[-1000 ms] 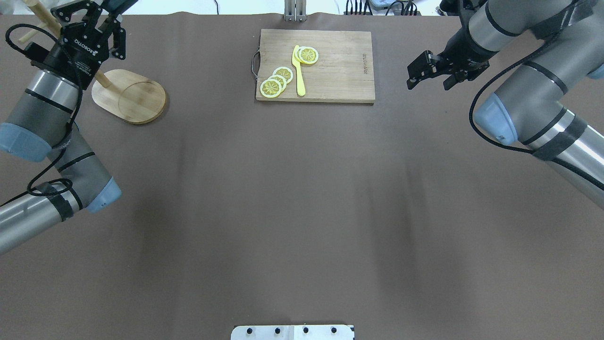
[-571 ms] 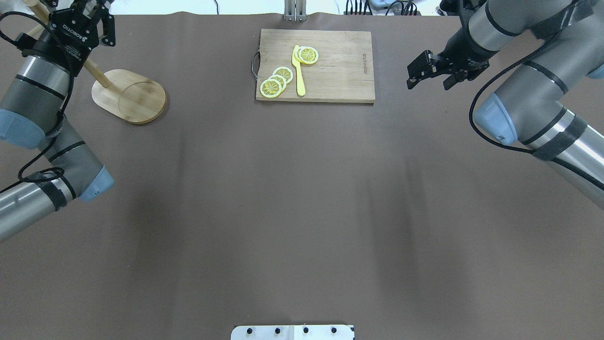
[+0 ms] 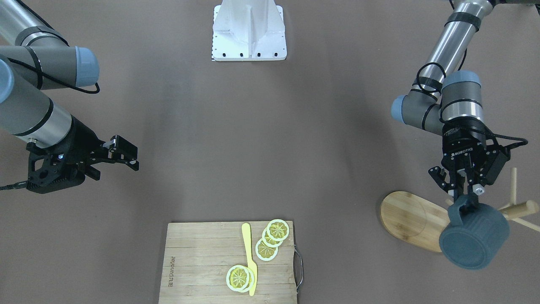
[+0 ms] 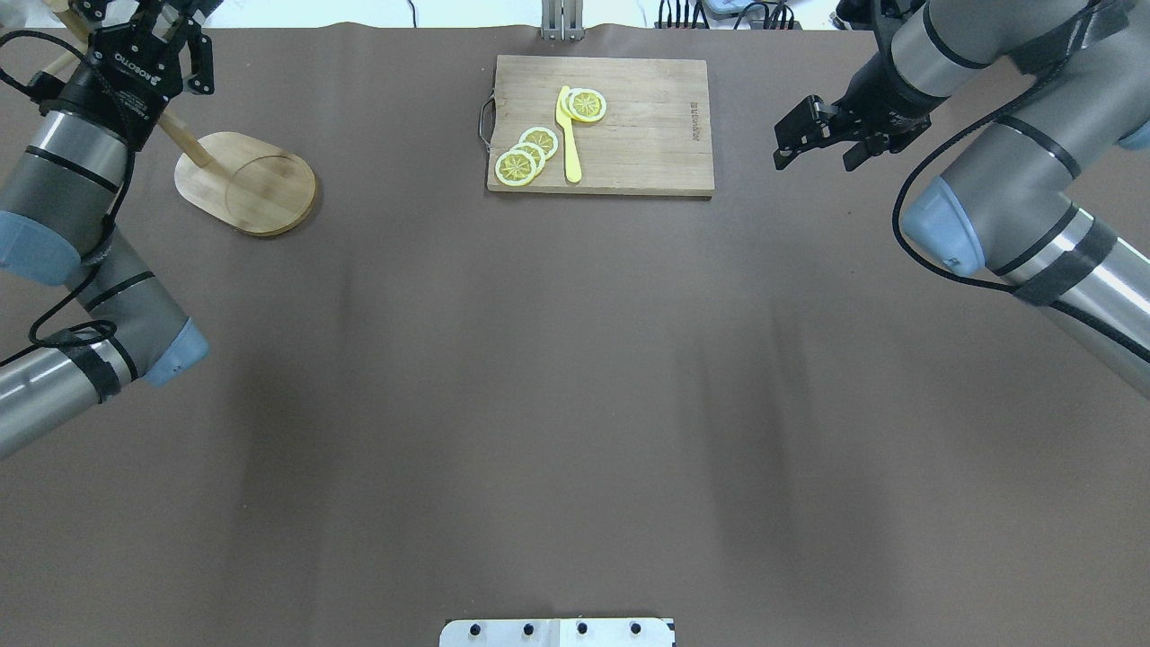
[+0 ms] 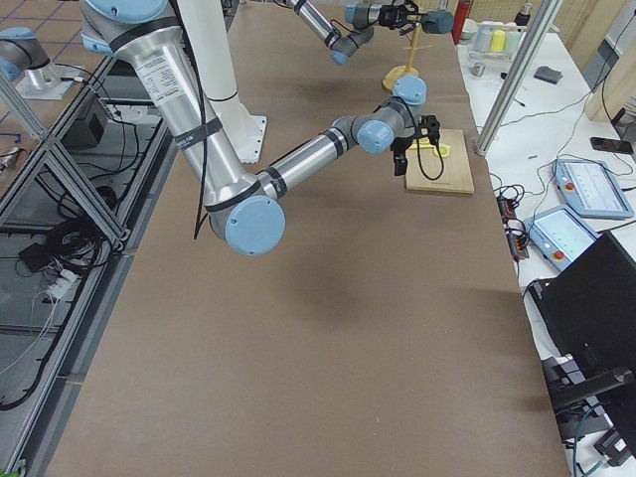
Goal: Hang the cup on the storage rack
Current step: 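Hook the mug handle onto a peg of the mug-tree with the left gripper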
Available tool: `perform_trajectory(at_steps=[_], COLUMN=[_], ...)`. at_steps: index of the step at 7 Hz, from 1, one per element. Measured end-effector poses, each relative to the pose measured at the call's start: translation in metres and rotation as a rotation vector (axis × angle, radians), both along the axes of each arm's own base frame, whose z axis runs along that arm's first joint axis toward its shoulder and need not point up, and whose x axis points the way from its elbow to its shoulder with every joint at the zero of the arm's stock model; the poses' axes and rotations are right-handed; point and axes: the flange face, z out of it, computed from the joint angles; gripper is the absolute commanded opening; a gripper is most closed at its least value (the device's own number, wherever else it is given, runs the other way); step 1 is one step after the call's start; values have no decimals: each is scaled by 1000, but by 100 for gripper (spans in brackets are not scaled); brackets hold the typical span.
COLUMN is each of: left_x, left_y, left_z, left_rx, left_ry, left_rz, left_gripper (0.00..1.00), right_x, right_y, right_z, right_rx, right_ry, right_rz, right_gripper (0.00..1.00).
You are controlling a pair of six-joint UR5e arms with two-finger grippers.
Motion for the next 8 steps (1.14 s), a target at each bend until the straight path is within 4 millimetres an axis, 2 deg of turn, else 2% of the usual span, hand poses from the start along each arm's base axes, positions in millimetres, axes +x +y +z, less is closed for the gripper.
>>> perform_trajectory(at_steps=[3,5,8], left_x=[-4,-11,-17], left_y=[6,19,35], left_z=[22,45,62], left_rx=[-28,-44,-40], left_ry=[0,12,17], left_rz=[12,27,39], left_gripper=[0,0,0], right_x=[-1,-3,-5], right_y=[0,1,2], right_z=[1,2,2], right_rx=[-1,-2,-3], right_ry=[1,2,4], right_rz=[-1,-4,-6], right_gripper=[99,99,99])
